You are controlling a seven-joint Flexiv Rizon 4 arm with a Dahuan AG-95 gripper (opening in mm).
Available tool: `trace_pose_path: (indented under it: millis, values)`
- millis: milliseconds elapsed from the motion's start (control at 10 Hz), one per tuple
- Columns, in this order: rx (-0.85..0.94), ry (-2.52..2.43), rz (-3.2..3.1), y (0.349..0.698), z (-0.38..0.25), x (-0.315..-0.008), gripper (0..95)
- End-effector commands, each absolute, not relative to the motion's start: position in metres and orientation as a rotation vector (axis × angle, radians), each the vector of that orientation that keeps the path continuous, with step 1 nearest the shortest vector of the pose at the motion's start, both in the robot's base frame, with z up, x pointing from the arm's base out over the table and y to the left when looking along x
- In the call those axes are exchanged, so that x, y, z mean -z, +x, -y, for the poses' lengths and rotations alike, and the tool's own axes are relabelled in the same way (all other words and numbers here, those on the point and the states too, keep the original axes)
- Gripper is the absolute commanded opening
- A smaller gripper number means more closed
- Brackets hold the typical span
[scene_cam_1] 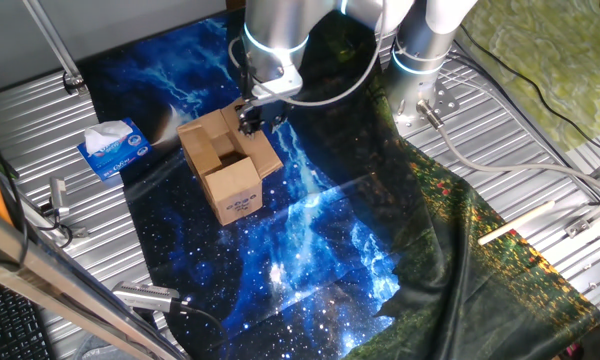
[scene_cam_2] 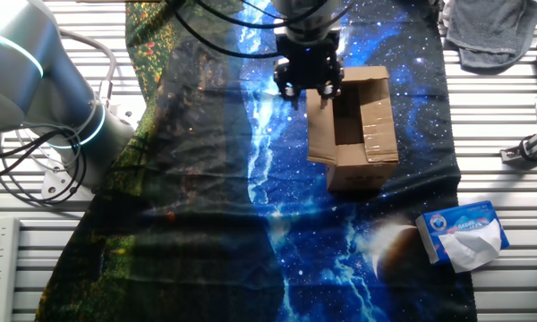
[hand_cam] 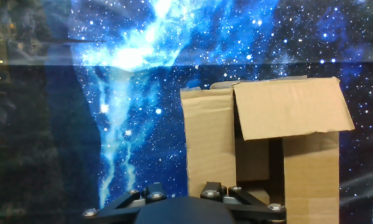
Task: Cover the box
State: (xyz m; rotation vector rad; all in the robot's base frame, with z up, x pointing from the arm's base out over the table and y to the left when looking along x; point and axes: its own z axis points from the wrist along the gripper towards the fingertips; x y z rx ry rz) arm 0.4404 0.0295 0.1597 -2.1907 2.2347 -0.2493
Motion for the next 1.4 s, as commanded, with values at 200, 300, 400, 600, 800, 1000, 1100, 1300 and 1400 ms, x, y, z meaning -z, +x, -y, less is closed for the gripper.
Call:
trace_pose_path:
  millis: [200,300,400,600,800,1000,1100,1300,1400]
  values:
    - [0.256,-2.182,-2.239,0.446,-0.03,-0.164,38.0]
    - [0.273,-2.168,-2.242,0.446,-0.03,-0.164,38.0]
    - [0.281,-2.151,-2.249,0.446,-0.03,-0.164,38.0]
    - [0.326,-2.116,-2.258,0.446,-0.03,-0.165,38.0]
    - [0.362,-2.099,-2.265,0.448,-0.03,-0.165,38.0]
    - [0.389,-2.079,-2.27,0.45,-0.03,-0.166,38.0]
    - [0.4,-2.07,-2.275,0.451,-0.03,-0.167,38.0]
    - [0.41,-2.065,-2.277,0.454,-0.031,-0.169,38.0]
    - [0.41,-2.066,-2.277,0.455,-0.031,-0.169,38.0]
